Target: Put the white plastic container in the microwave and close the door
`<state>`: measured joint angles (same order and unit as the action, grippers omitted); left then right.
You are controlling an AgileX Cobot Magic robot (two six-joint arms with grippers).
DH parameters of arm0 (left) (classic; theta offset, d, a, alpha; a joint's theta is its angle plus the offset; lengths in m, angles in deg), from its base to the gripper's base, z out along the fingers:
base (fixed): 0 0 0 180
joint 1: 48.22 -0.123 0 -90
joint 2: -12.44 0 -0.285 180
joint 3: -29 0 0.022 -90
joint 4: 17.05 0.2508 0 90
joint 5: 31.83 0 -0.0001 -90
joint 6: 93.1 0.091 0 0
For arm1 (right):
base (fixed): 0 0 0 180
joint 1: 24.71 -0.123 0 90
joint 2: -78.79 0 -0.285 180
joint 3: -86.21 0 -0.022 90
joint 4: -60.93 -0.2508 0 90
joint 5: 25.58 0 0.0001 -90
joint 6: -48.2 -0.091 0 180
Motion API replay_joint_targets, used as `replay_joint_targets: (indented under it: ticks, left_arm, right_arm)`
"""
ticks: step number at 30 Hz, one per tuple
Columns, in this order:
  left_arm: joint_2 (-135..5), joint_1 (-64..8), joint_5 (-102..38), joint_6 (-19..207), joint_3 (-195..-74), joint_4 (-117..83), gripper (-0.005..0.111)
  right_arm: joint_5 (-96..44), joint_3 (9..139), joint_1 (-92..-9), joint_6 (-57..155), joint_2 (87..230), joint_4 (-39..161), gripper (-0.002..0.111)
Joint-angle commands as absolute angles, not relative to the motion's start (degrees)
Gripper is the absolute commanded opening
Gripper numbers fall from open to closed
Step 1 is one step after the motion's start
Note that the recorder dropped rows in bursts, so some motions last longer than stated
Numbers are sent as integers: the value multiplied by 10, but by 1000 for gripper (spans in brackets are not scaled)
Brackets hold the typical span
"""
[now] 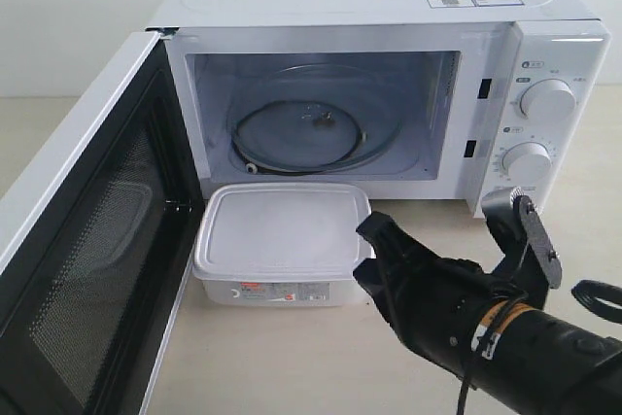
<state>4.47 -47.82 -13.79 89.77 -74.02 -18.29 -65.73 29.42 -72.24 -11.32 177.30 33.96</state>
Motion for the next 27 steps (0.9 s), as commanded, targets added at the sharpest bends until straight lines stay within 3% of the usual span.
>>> replay_joint_targets:
  ticks: [1, 8, 16, 18, 24, 27]
  left_arm:
    - [47, -476, -140, 899, -738, -186, 4]
    - [47, -476, -140, 899, -738, -186, 4]
    - [47, -476, -140, 899, -738, -186, 4]
    - [47, -476, -140, 899, -738, -186, 4]
    - [47, -476, -140, 899, -738, -186, 4]
    - [47, -476, -140, 899, -738, -186, 4]
  right_arm:
    - [-629, 290, -708, -114, 1768, 362, 0]
    - [-610, 290, -704, -84, 1770, 358, 4]
    - [-617, 291, -697, -98, 1770, 307, 52]
    - [-617, 291, -686, -98, 1770, 302, 51]
    - [-617, 291, -624, -139, 1770, 398, 29]
    - [-586, 308, -599, -157, 1770, 449, 30]
